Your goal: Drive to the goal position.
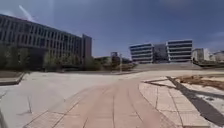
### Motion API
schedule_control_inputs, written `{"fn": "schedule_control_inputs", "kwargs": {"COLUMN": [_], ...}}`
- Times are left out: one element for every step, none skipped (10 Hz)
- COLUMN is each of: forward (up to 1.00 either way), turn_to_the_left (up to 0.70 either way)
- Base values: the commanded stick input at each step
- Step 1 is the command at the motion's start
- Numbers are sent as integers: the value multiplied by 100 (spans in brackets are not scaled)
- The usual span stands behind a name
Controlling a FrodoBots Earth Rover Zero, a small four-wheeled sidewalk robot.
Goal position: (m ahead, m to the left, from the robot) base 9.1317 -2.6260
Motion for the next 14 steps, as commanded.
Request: {"fn": "schedule_control_inputs", "kwargs": {"forward": [70, 70, 70, 70, 70, 70, 70, 70, 70, 70, 70, 70, 70, 70], "turn_to_the_left": [-5, -5, -5, -5, -5, -5, -5, -5, -5, -5, -5, -5, -5, -5]}}
